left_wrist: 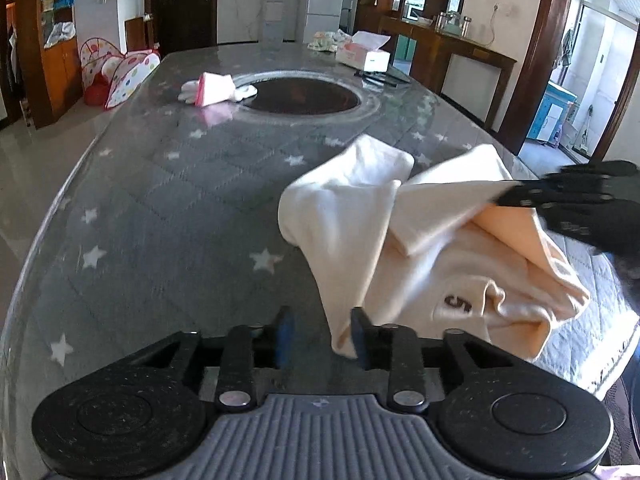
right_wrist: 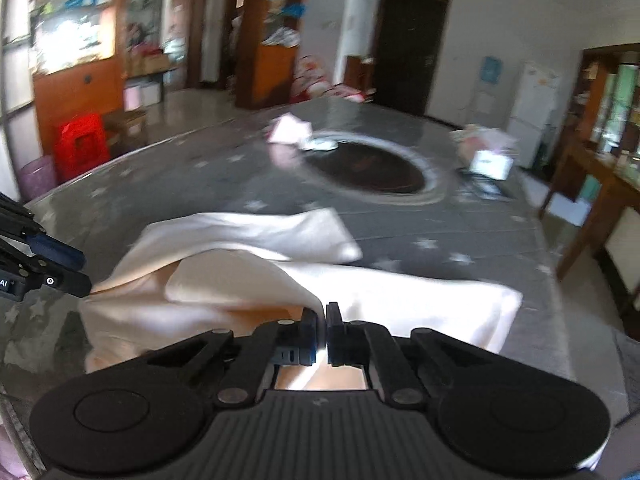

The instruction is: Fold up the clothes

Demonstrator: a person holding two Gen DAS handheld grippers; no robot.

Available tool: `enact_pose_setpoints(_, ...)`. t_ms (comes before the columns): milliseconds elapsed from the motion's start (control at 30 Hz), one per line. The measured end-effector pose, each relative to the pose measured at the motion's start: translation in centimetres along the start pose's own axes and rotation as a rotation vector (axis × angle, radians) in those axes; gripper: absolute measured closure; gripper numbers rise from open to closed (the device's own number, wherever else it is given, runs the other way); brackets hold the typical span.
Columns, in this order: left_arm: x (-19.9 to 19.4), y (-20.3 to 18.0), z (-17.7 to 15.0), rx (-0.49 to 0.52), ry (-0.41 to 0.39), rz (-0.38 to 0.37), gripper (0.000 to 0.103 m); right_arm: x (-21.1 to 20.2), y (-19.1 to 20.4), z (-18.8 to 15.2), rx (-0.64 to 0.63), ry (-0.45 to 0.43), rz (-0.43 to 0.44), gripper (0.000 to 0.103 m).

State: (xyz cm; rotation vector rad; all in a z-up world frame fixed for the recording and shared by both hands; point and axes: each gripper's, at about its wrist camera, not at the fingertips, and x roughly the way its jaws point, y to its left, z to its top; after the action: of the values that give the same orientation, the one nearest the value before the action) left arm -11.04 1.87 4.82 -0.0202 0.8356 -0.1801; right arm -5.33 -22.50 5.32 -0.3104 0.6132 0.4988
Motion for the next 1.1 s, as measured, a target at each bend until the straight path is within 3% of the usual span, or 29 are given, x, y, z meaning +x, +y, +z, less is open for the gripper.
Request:
enact_pose_setpoints(100, 0.4, -0.6, 0.5, 0.014, -0.004, -0.007, 0.058, -2.4, -2.4, -1.0, 0.047, -0.008, -0.086, 0.099)
enact_pose_setpoints(533, 2.0, -3.0, 2.1, 0.085, 0.002, -0.028, 0.058, -9.0, -10.8, -7.9, 0.288, 0.054, -0.42, 0.099)
enact_pose_setpoints(667, 2.7, -3.9, 3.1, 0.116, -0.003, -0.028, 0.058, -9.2, -10.7, -8.6, 0.309, 0.066, -0.357, 0.095)
enact_pose_setpoints(733, 3.2, -4.4, 3.8, 0.13, -0.012, -0.024, 0.058, -8.6, -10.0, -8.2, 0.303, 0.05, -0.289, 0.089)
enact_pose_setpoints(800, 3.6, -4.8, 4.5, 0.14, -0.019, -0.019, 0.058, -7.9, -9.2, -7.4, 0.282, 0.028, -0.244, 0.074)
enact_pose_setpoints(933, 4.9, -5.3, 5.9, 0.155, -0.022, -0.003, 0.058, -6.2, -7.4, -5.4, 0.242, -0.001, -0.13, 0.068)
enact_pose_setpoints(1100, 7.3, -6.1, 7.3, 0.183, -0.01, 0.011, 0.059, -3.5, -3.8, -3.8, 0.1, 0.009, -0.033, 0.06)
